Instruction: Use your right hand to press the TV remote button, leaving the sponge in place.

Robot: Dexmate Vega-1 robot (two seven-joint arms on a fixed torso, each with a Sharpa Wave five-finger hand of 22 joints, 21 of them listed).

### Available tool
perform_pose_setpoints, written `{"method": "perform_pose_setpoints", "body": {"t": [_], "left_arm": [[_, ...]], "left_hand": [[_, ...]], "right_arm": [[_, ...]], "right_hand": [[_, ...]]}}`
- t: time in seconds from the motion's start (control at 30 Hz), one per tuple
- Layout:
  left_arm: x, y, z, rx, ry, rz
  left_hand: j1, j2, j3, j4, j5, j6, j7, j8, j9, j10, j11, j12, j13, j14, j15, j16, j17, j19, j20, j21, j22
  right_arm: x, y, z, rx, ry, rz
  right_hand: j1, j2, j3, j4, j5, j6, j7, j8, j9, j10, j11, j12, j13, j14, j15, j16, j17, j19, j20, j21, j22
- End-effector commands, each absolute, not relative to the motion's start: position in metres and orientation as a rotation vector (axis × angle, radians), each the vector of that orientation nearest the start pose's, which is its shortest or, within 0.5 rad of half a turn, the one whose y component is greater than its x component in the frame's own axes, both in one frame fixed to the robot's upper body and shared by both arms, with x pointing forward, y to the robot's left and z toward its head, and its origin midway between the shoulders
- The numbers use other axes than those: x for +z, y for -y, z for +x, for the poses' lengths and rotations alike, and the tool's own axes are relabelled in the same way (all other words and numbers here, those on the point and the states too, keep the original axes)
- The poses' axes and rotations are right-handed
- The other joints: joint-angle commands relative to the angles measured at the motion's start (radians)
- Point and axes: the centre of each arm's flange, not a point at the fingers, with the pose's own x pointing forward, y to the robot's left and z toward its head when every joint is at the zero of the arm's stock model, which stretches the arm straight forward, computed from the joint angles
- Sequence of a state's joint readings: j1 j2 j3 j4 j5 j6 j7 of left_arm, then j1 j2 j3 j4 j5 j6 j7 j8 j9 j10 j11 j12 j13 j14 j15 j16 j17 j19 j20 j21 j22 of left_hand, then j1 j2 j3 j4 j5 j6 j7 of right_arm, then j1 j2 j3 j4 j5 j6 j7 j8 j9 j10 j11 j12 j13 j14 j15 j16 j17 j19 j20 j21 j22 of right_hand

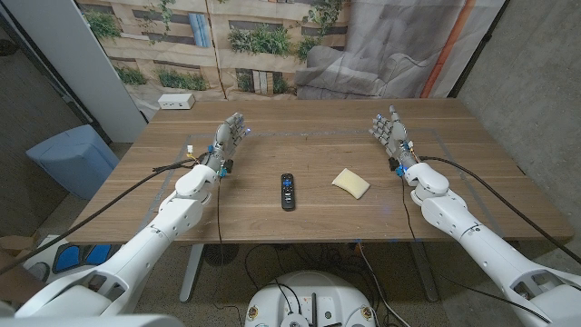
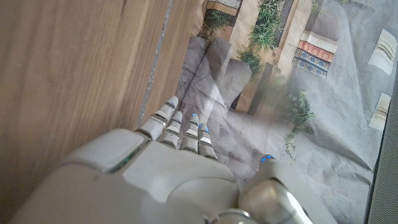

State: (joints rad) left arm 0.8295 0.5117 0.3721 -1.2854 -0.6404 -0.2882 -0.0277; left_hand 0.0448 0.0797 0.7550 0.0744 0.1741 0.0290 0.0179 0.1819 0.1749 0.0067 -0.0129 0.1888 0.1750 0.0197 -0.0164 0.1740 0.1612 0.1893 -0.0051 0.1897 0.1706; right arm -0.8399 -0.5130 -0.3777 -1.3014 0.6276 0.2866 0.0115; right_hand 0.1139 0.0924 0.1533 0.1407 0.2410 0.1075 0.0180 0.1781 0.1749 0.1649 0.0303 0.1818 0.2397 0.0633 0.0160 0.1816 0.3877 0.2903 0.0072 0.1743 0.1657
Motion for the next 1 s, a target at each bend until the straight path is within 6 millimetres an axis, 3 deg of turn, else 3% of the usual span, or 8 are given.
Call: {"method": "perform_pose_setpoints", "body": {"t": [0.03, 0.47, 0.63, 1.0], "left_arm": [[-0.028, -0.295, 0.658, -0.171, 0.571, -0.041], [-0.023, -0.302, 0.651, -0.131, 0.569, -0.014], [-0.025, -0.306, 0.647, -0.111, 0.564, -0.013], [-0.025, -0.312, 0.641, -0.101, 0.556, 0.018]], "left_hand": [[0.007, 0.080, 0.008, -0.001, 0.005, 0.012, -0.002, 0.006, 0.001, 0.003, -0.006, 0.007, 0.002, 0.010, 0.001, 0.006, 0.004, 0.010, 0.002, 0.007, 0.003], [0.006, 0.077, 0.009, -0.006, 0.004, 0.015, -0.009, 0.005, 0.001, 0.018, -0.012, 0.010, 0.002, 0.032, -0.010, 0.011, 0.005, 0.018, 0.011, 0.009, 0.003], [0.000, 0.070, 0.007, -0.006, 0.003, 0.003, -0.020, -0.001, 0.001, 0.006, -0.030, 0.003, 0.001, 0.038, -0.020, 0.010, 0.007, 0.013, 0.021, 0.007, 0.003], [-0.010, 0.062, 0.001, -0.002, 0.002, 0.000, -0.025, -0.002, 0.001, -0.002, -0.027, -0.001, 0.000, 0.036, -0.025, 0.008, 0.009, 0.002, 0.018, 0.002, 0.003]], "right_arm": [[-0.030, 0.290, 0.657, 0.187, 0.583, -0.056], [-0.017, 0.281, 0.640, 0.174, 0.631, -0.221], [-0.009, 0.277, 0.637, 0.181, 0.666, -0.286], [0.002, 0.267, 0.621, 0.175, 0.750, -0.542]], "right_hand": [[-0.001, 0.005, 0.006, -0.003, 0.008, 0.002, -0.005, 0.006, 0.003, 0.005, -0.002, 0.004, -0.001, 0.005, -0.003, 0.004, 0.001, 0.003, -0.002, 0.006, 0.002], [0.007, 0.010, 0.015, -0.016, 0.011, -0.024, -0.021, 0.000, 0.002, -0.012, -0.014, 0.002, -0.015, -0.006, -0.012, 0.003, -0.017, -0.008, -0.009, 0.007, 0.002], [0.008, 0.011, 0.017, -0.018, 0.012, -0.025, -0.025, 0.001, 0.002, -0.016, -0.015, 0.002, -0.018, -0.007, -0.015, 0.005, -0.021, -0.004, -0.012, 0.010, 0.002], [0.013, 0.016, 0.025, -0.026, 0.013, -0.009, -0.045, 0.009, 0.002, -0.018, -0.023, 0.005, -0.027, -0.007, -0.034, 0.007, -0.034, -0.019, -0.020, 0.006, 0.002]]}}
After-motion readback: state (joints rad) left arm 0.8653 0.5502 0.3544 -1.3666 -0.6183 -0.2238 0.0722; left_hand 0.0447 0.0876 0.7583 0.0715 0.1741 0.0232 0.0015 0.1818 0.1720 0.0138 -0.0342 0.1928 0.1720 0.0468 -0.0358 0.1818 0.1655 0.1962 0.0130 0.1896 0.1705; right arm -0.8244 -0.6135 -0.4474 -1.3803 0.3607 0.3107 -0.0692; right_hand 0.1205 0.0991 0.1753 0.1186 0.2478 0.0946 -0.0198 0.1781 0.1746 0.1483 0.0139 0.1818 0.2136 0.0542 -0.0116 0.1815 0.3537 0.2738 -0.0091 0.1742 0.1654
